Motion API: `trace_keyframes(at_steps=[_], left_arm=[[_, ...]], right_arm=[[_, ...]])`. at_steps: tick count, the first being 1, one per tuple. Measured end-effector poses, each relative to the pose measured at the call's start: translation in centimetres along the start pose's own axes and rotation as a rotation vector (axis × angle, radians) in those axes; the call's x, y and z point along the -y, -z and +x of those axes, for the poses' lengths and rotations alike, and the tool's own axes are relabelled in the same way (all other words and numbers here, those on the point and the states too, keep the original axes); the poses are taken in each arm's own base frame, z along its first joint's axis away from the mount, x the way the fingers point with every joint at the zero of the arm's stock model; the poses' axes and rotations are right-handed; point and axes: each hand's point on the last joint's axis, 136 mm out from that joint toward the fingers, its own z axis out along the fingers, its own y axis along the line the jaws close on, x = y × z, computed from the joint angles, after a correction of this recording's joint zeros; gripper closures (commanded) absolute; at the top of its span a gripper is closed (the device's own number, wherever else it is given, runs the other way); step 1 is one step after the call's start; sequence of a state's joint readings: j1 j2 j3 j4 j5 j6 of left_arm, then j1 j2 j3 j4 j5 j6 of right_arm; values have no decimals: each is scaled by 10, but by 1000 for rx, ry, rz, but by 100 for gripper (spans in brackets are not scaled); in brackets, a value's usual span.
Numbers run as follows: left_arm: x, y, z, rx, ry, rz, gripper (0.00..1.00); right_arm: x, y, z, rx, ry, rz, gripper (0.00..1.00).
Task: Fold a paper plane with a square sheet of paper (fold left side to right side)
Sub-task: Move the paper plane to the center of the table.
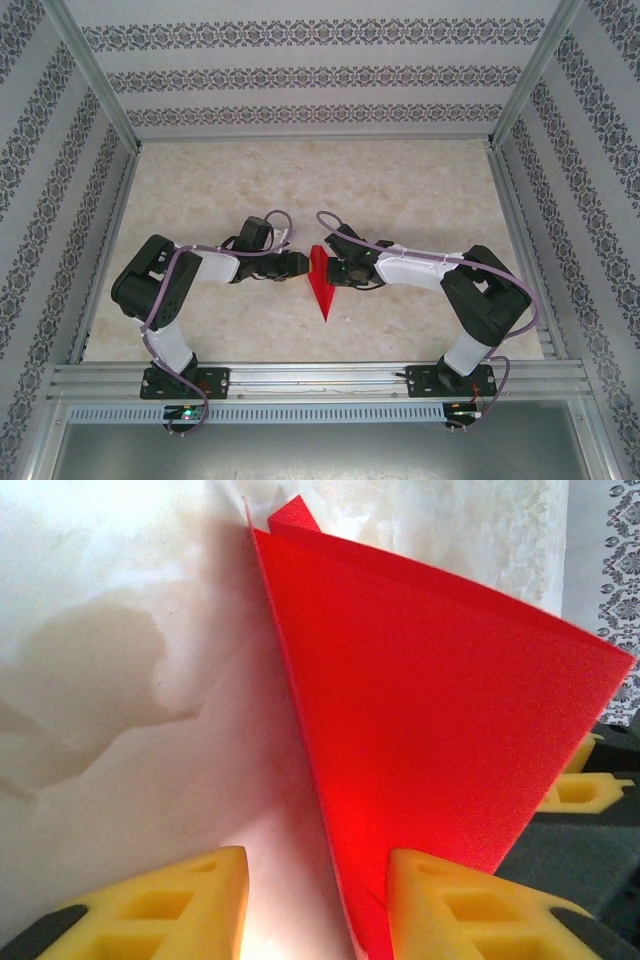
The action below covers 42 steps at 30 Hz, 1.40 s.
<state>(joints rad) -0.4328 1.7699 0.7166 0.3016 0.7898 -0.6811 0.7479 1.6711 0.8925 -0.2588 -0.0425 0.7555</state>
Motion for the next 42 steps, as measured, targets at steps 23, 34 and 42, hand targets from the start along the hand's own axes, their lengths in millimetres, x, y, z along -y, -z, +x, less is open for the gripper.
trace_keyframes(at_steps=[23, 34, 42], left_arm=[[13, -15, -9, -6, -27, 27, 54], [13, -15, -9, -4, -27, 25, 55], [13, -15, -9, -4, -27, 24, 55]], right_arm=[[-13, 47, 4, 74, -12, -143, 55], [-25, 14, 31, -21, 6, -141, 57], [-30, 6, 29, -32, -9, -135, 73]])
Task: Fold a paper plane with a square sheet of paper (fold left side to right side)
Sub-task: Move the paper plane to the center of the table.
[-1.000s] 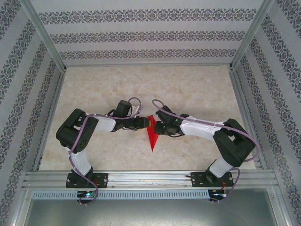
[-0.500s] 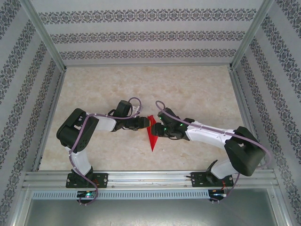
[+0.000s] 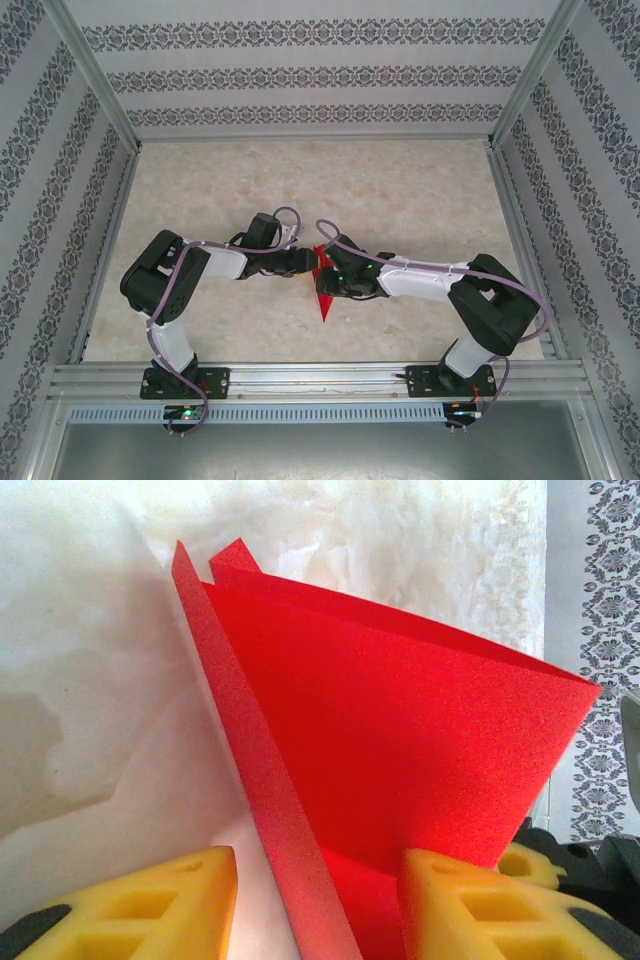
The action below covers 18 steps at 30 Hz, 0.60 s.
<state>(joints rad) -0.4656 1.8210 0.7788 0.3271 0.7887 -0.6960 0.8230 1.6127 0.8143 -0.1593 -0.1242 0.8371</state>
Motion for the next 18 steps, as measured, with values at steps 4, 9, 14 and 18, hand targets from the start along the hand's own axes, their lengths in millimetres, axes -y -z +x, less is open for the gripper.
trace_keyframes(at_steps=[4, 9, 14, 18], left_arm=[[0, 0, 0, -1, -2, -1, 55], [0, 0, 0, -2, -1, -2, 55], [0, 0, 0, 0, -3, -5, 54], [0, 0, 0, 4, -11, -12, 54]], right_arm=[[0, -4, -1, -5, -3, 5, 78], [1, -9, 2, -19, -4, 18, 80], [-2, -11, 3, -23, 2, 16, 83], [-3, -14, 2, -24, -2, 20, 85]])
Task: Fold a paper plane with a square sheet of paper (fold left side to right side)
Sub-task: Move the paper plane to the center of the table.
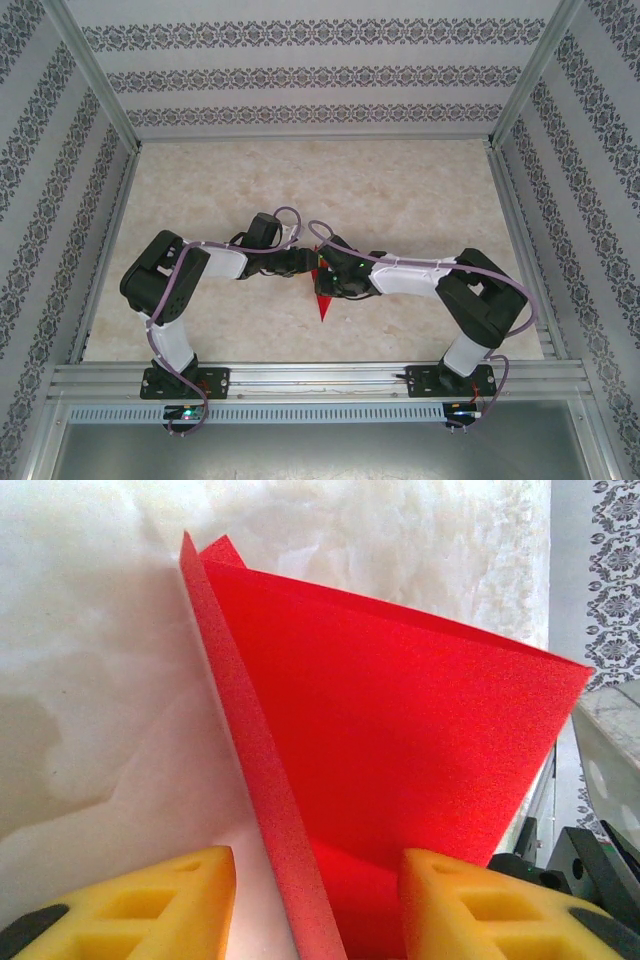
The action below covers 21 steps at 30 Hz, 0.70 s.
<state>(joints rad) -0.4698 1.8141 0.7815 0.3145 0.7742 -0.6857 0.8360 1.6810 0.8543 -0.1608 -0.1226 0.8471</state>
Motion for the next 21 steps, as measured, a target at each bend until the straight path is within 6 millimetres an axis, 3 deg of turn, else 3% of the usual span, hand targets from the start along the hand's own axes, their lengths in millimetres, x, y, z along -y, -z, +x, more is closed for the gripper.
trace_keyframes(at_steps=[4, 9, 16, 21], left_arm=[[3, 6, -2, 14, -13, -20, 51], [19, 33, -17, 88, -63, -23, 43], [17, 98, -39, 262, -83, -66, 30], [13, 146, -46, 379, -114, -143, 21]], right_arm=[[2, -1, 1, -5, -6, 9, 90], [3, -1, 2, -7, -14, 13, 97], [3, 11, -4, 3, -24, 13, 100], [5, 35, -41, 63, -35, 55, 100]])
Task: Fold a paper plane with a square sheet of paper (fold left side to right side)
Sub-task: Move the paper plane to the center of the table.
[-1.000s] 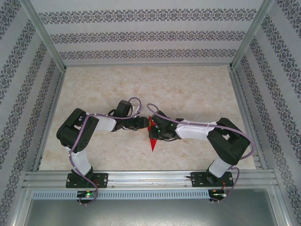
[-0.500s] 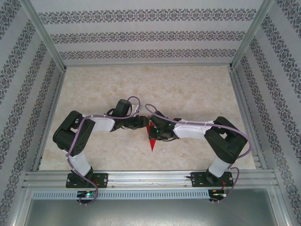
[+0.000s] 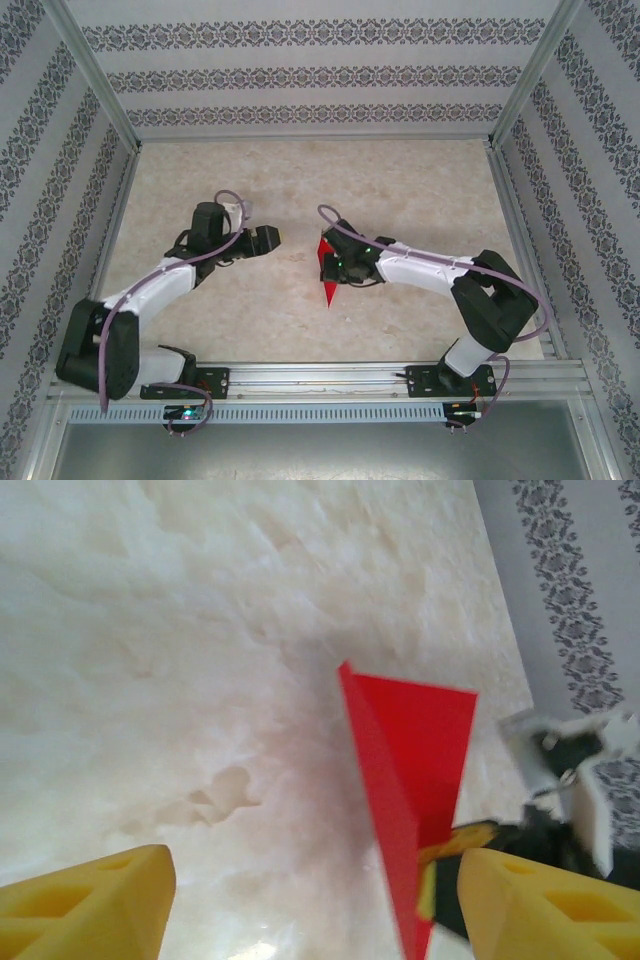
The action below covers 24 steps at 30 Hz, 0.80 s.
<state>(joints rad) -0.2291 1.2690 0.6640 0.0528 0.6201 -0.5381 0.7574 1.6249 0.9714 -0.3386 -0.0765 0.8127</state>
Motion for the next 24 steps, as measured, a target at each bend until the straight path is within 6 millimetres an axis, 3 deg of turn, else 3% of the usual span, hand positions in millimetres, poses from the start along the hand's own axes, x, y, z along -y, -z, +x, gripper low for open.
trace_keyframes(at_steps=[5, 8, 11, 17, 24], left_arm=[[-2, 35, -12, 93, -76, -68, 12], [-6, 47, -11, 128, -107, -106, 5], [-15, 53, -6, 152, -116, -144, 0], [-25, 57, -2, 165, -108, -183, 0], [-30, 57, -2, 164, -99, -195, 0]], right_arm=[[10, 21, -44, 63, 8, 106, 100], [17, 20, -62, 65, 26, 182, 100], [24, 9, -70, 33, 47, 253, 100], [35, -18, -74, -41, 68, 326, 100], [44, -36, -89, -70, 28, 326, 100]])
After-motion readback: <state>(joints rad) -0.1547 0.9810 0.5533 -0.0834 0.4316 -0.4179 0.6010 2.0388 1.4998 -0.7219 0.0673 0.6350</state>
